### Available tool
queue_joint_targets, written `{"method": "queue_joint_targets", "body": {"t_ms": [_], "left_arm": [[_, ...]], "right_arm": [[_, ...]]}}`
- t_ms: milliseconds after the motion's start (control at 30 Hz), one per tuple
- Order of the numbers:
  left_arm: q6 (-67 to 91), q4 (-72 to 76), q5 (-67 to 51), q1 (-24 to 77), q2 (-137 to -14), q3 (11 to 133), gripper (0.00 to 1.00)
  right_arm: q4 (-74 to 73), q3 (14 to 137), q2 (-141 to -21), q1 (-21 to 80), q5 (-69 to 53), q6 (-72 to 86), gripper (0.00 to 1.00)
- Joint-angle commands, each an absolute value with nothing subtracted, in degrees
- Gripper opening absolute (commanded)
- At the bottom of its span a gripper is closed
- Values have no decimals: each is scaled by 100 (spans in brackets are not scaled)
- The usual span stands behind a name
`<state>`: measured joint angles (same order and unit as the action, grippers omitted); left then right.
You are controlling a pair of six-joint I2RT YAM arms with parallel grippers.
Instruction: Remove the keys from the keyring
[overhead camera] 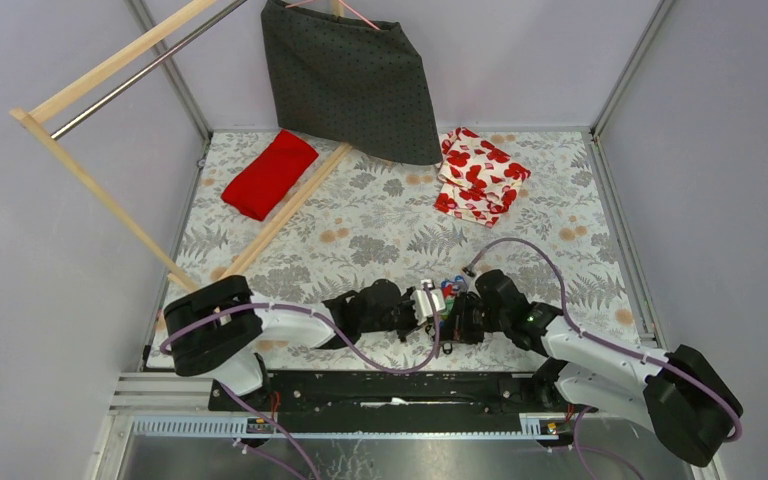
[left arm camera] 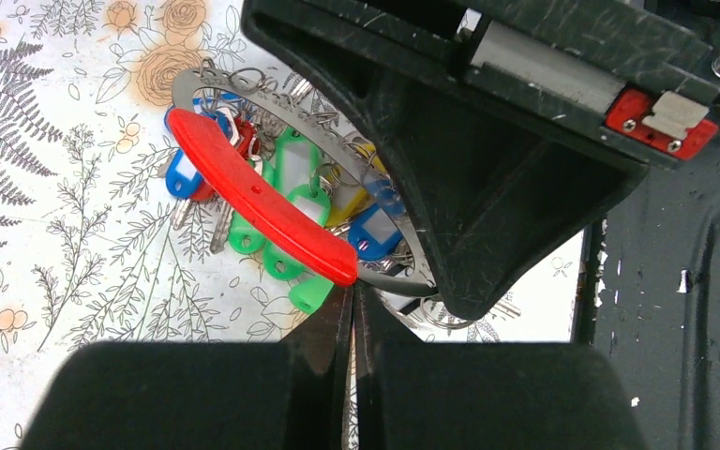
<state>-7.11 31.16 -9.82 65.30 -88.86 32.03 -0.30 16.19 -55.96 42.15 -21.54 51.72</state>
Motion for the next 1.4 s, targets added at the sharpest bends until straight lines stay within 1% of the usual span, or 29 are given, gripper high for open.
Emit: {"method": "queue_joint_targets", "body": {"t_ms": [0,233,367,600,767,967,1133,1233,1367], "left_arm": [[-820,3103,-988,6557,-8780,3445,0],[-188,3142,-160,6496,-8635,3182,0],[365,3232,-18,6384,-8466,2974,0],[1206,2834,202,6030,-8228,2939,0],[1700,2362,232,5553,-7936,3053,0],[2444,1531,330,4693,-7682,3346,0],[2675,397,710,4179,-7770,3929,0],[2729,-243,1275,3999,-7868,4269,0],[2871,-555,1342,3525,-7992,4525,0]], "right_arm": [[-571,2047,-5734,4289,-2123,4748,0],[-839,2054,-5504,4265,-1558,4903,0],[-970,2031,-5336,4205,-1345,5006,0],[-1058,2153,-5268,3958,-1087,5088,0],[-1019,2253,-5295,3726,-1017,5039,0],[-1021,2436,-5360,3495,-899,4964,0],[-960,2658,-5473,3343,-835,4819,0],[-882,2795,-5640,3270,-873,4741,0],[-779,2973,-5849,3205,-913,4645,0]]}}
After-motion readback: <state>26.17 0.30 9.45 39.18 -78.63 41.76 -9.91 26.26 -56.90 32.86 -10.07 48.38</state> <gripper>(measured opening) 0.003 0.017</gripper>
